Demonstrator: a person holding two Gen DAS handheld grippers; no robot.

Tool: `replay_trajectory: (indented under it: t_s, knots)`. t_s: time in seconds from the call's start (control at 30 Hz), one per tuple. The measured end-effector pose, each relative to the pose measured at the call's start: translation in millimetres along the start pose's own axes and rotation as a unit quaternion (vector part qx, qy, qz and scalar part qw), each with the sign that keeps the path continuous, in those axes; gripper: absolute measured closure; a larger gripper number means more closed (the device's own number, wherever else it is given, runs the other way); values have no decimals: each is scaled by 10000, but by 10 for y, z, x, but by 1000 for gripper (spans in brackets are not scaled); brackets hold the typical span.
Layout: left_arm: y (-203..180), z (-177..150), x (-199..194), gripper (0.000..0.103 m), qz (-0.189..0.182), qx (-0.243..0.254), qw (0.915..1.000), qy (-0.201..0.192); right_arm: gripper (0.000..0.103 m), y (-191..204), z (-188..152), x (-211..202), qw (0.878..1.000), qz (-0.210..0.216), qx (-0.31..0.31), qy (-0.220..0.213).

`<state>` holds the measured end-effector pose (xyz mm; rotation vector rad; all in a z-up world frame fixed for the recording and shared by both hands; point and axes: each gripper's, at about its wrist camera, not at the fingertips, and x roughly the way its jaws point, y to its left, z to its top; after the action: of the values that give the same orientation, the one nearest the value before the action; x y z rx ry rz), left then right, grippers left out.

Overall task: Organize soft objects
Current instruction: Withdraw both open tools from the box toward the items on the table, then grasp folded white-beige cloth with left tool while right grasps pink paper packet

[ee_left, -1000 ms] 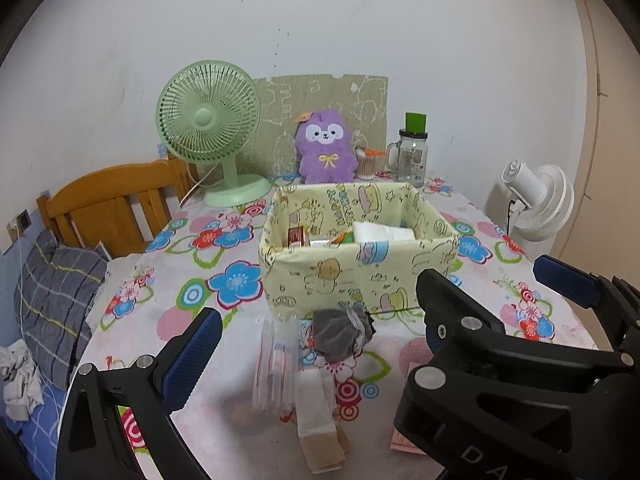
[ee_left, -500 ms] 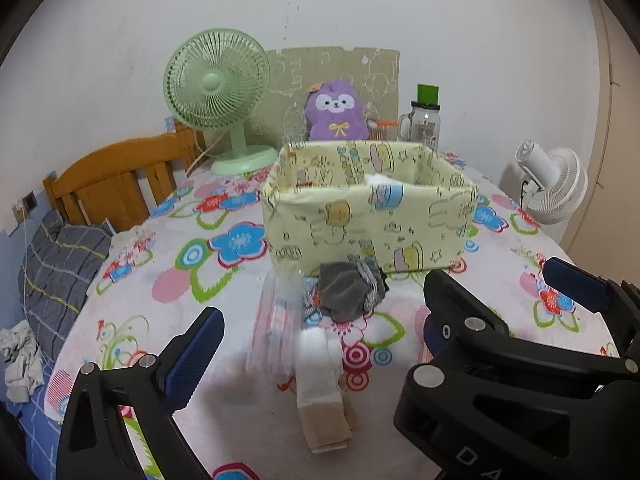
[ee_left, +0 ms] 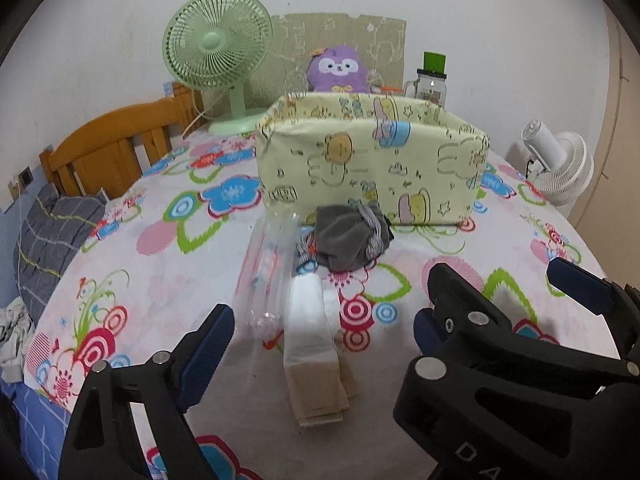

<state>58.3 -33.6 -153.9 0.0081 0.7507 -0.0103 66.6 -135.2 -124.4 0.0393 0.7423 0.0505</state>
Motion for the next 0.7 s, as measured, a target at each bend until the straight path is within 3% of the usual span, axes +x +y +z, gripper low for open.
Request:
replay_trajectory:
  t_s: [0.4, 0.7]
  knots:
    - [16, -137, 204, 29, -125, -112, 9989, 430, 7, 1, -130, 164, 9996, -89, -53, 274]
    - [-36, -155, 186, 44, -215, 11, 9991, 364, 6, -26, -151, 264, 9991, -53, 19, 422]
